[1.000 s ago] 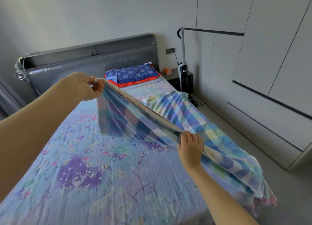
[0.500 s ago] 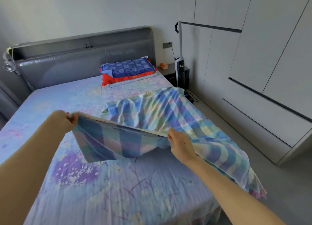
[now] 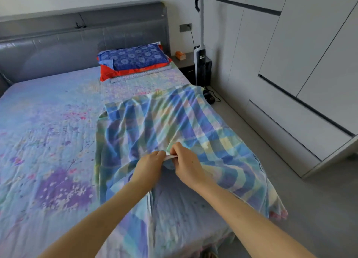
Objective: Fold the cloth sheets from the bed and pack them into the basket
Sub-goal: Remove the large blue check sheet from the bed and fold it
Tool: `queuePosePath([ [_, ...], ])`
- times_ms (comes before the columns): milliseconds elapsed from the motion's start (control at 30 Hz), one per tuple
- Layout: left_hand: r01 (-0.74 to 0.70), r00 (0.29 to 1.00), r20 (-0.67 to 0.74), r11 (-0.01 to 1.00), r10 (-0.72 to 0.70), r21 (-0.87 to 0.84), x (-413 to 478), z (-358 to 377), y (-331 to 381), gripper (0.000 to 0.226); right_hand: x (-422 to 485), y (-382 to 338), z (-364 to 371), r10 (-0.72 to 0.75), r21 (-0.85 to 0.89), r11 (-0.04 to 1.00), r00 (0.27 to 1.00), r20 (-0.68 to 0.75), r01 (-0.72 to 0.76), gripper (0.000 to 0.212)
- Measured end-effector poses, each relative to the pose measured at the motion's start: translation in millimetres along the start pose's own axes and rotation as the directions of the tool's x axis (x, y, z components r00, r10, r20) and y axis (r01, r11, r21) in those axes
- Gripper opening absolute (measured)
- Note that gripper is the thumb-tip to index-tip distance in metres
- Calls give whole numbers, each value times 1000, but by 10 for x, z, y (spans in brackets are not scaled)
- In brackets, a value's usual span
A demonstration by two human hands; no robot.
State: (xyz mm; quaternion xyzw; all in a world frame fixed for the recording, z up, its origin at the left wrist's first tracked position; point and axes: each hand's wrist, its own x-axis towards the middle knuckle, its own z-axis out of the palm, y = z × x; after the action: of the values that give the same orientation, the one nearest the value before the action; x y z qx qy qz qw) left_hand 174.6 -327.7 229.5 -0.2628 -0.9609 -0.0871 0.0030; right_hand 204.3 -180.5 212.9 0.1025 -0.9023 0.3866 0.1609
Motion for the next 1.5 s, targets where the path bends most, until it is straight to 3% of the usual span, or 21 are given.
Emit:
queuePosePath([
  [33, 33, 999, 1, 999, -33, -33, 113, -61, 53, 26, 25, 69, -30, -14, -20, 1000, 1000, -26, 13, 12],
  [167, 127, 991, 74, 965, -113, -231, 515, -284, 63, 21, 24, 408, -55, 86, -163, 980, 979, -184, -117, 40],
  [267, 100, 992, 109, 940, -68, -326, 756, -562, 51, 30, 13, 783, -215, 238, -86, 959, 934, -266, -269, 25],
  [433, 120, 988, 133, 936, -80, -330, 1071, -1069, 119, 22, -10, 1189, -769, 267, 6, 963, 949, -169, -270, 18],
  [533, 135, 990, 81, 940, -116, -312, 1208, -1223, 194, 16, 58, 1383, -1057, 359, -65, 926, 922, -146, -371, 23],
  [667, 130, 991, 19, 947, -130, -295, 1356, -1336, 307, 16, 117, 1622, -1180, 433, -200, 856, 872, -229, -477, 23],
  [767, 129, 991, 1, 952, -134, -278, 1439, -1416, 344, 15, -14, 1718, -1218, 297, -245, 878, 869, -395, -411, 18],
  [833, 136, 989, -25, 951, -149, -279, 1462, -1449, 353, 14, -117, 1761, -1250, 184, -301, 866, 815, -549, -399, 27],
  [900, 152, 985, -38, 942, -171, -301, 1468, -1459, 391, 15, -144, 1718, -1191, 122, -332, 860, 788, -604, -388, 36],
  [1067, 136, 989, -16, 938, -149, -318, 1499, -1568, 560, 21, -119, 1480, -639, -179, -446, 895, 889, -421, -31, 26],
  [1167, 114, 993, 19, 946, -113, -305, 1481, -1677, 596, 17, -172, 1558, -485, -375, -567, 811, 873, -311, 146, 33],
  [1233, 109, 993, 67, 952, -94, -286, 1449, -1734, 576, 17, -155, 1565, -486, -428, -595, 778, 863, -269, 200, 38],
  [1333, 114, 987, 141, 961, -80, -252, 1390, -1790, 508, 20, -20, 1478, -495, -347, -522, 836, 898, -271, 166, 29],
  [1400, 117, 983, 165, 963, -77, -244, 1345, -1787, 480, 21, 83, 1316, -461, -166, -392, 920, 929, -332, 24, 27],
  [1433, 118, 983, 164, 963, -80, -243, 1322, -1770, 487, 22, 124, 1203, -439, -55, -309, 948, 925, -375, -69, 31],
  [1500, 129, 984, 148, 962, -95, -240, 1273, -1716, 502, 28, 173, 972, -363, 147, -203, 946, 895, -420, -251, 61],
])
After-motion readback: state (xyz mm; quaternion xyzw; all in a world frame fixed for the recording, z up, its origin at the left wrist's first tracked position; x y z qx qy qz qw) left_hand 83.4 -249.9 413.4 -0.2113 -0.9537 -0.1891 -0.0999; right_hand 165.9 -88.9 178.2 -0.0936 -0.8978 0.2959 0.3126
